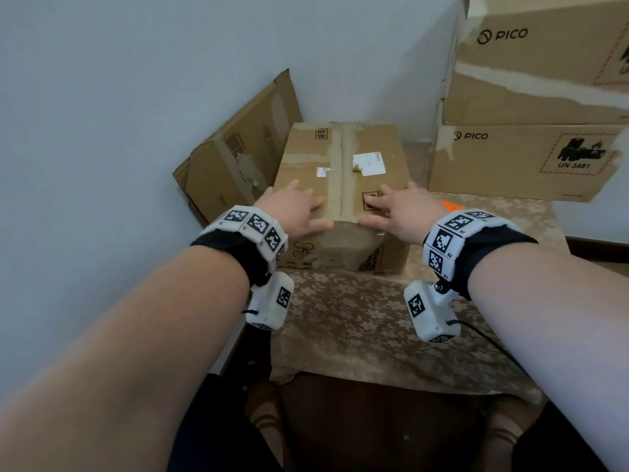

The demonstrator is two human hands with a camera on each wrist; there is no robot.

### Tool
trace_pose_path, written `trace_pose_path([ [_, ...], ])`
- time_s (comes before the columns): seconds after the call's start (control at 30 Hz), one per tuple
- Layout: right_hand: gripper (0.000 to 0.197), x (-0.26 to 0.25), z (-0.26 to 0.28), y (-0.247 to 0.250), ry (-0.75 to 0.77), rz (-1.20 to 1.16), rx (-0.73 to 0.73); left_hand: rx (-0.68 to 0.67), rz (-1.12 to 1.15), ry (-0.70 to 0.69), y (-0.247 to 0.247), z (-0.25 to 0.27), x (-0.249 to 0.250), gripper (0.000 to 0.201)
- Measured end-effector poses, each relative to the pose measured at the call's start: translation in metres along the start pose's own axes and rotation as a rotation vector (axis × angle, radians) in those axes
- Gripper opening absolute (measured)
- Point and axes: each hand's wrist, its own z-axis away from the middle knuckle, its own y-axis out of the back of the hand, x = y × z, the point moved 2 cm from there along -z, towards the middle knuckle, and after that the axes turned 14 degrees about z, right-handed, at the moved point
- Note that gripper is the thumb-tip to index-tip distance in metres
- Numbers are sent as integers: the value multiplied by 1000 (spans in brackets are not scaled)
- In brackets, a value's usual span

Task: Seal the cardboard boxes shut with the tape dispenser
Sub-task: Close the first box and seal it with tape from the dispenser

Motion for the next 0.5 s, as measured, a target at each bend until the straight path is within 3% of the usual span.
trace_pose_path([
  [0.13, 66, 2, 1, 1, 16, 42, -2, 36, 95, -82, -17, -15, 24, 67],
  [0.33, 67, 7, -1, -9, 46, 47, 13, 209, 32, -127, -41, -29, 24, 66],
  [0.5, 68, 10, -4, -11, 47, -7, 8, 208, 8, -126, -43, -34, 24, 62],
])
